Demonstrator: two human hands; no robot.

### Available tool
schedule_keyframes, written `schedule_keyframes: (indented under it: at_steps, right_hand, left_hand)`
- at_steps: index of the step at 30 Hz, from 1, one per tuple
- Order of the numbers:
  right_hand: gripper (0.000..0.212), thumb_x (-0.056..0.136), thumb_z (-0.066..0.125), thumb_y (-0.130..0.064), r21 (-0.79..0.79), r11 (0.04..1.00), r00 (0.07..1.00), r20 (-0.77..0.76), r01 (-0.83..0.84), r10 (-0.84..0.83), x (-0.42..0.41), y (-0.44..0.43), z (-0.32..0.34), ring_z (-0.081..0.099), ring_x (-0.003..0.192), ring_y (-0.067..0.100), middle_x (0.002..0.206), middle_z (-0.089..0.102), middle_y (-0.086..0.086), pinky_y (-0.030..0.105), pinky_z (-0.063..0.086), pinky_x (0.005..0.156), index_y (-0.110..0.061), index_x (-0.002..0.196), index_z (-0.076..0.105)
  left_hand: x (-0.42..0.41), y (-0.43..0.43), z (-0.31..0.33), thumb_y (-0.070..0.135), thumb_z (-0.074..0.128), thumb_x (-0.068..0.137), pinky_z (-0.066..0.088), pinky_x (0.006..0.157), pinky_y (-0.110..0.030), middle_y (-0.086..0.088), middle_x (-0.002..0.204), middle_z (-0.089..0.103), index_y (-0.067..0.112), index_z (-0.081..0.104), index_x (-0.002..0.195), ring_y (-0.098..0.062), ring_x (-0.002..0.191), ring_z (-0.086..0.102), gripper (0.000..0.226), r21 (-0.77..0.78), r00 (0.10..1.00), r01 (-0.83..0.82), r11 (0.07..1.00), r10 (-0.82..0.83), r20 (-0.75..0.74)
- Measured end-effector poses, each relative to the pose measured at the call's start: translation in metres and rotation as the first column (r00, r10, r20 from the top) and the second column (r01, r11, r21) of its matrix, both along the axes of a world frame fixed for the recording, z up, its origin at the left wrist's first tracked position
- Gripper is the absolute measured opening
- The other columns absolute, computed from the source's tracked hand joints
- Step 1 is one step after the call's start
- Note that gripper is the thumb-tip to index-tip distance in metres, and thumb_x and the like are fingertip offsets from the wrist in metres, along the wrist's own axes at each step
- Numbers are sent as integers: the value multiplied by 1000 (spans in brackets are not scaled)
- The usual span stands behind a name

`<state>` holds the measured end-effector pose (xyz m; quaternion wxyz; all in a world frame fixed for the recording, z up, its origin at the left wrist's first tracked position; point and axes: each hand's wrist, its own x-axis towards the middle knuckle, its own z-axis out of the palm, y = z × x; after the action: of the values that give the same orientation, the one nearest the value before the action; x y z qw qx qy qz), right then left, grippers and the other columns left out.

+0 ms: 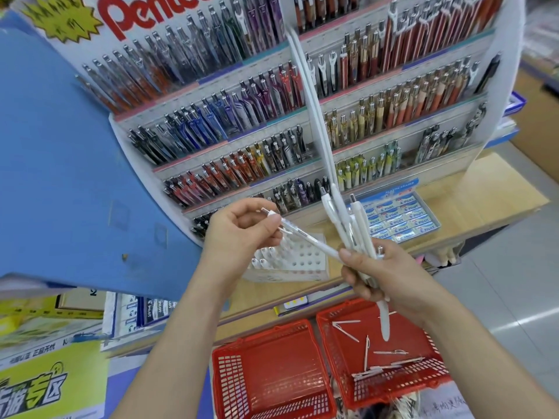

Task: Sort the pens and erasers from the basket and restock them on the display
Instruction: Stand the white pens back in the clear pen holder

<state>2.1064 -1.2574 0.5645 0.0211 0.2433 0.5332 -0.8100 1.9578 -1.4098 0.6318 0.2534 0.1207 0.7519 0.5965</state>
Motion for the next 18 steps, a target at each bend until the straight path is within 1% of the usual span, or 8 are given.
schedule_keyframes:
  at_steps: [3, 5, 7, 9, 11, 13, 15, 18]
  right_hand:
    - [14, 90, 62, -20, 70, 991, 991, 69, 113, -118, -5, -3, -11, 40, 42, 16, 62, 55, 10, 20, 26, 39, -11, 81, 59]
    - [16, 89, 62, -20, 99, 980, 976, 116, 175, -186, -5, -3, -18, 39, 42, 16, 62, 54, 7, 21, 26, 39, -5, 83, 59]
    - [22, 87, 62, -17, 98, 971, 962, 146, 218, -231, 0, -3, -24, 39, 43, 17, 62, 52, 5, 21, 26, 38, 5, 88, 58]
    - [21, 88, 61, -14, 99, 966, 953, 167, 241, -254, 5, -2, -27, 41, 42, 17, 64, 54, 6, 20, 26, 38, 6, 93, 59]
    - [12, 89, 58, -10, 104, 969, 956, 169, 224, -239, 8, -3, -29, 42, 41, 17, 65, 57, 8, 21, 27, 38, -3, 98, 63]
    - [9, 91, 56, -9, 106, 972, 961, 163, 209, -224, 9, -3, -31, 45, 42, 18, 67, 61, 10, 22, 28, 39, -11, 98, 62]
    - [8, 91, 57, -10, 111, 973, 962, 161, 204, -220, 11, -1, -32, 48, 43, 20, 70, 65, 10, 22, 29, 39, -11, 99, 56]
    - [13, 92, 57, -12, 107, 974, 965, 152, 199, -214, 14, 1, -32, 50, 45, 20, 72, 67, 9, 23, 29, 39, -9, 104, 52]
  left_hand:
    - [-5, -1, 1, -2, 67, 82, 58, 62, -28, -10, 70, 70, 10, 70, 88, -17, 59, 65, 13, -45, 988, -85, 995, 78, -136]
    - [-13, -2, -1, 0, 68, 83, 59, 63, -29, -6, 67, 69, 16, 70, 83, -15, 58, 65, 17, -105, 956, -132, 986, 99, -277]
    - [-19, -1, -8, 5, 68, 84, 58, 64, -32, -1, 65, 68, 26, 69, 77, -13, 57, 64, 22, -197, 922, -136, 971, 51, -384]
    - [-20, 3, -20, 13, 69, 84, 58, 67, -36, 6, 64, 68, 34, 68, 74, -14, 60, 66, 23, -288, 892, -110, 951, -33, -451]
    - [-17, 7, -33, 18, 69, 84, 57, 69, -38, 8, 63, 68, 30, 71, 76, -15, 64, 65, 15, -366, 853, -91, 926, -117, -508]
    - [-14, 11, -43, 18, 68, 85, 54, 70, -37, 5, 66, 68, 20, 73, 80, -16, 66, 63, 7, -427, 800, -89, 900, -191, -569]
    - [-14, 15, -53, 19, 67, 86, 53, 70, -37, 1, 69, 68, 15, 73, 84, -18, 69, 63, 8, -461, 773, -83, 884, -235, -589]
    - [-15, 20, -64, 21, 67, 87, 54, 71, -38, 0, 72, 69, 15, 73, 87, -20, 70, 64, 9, -503, 772, -72, 861, -271, -575]
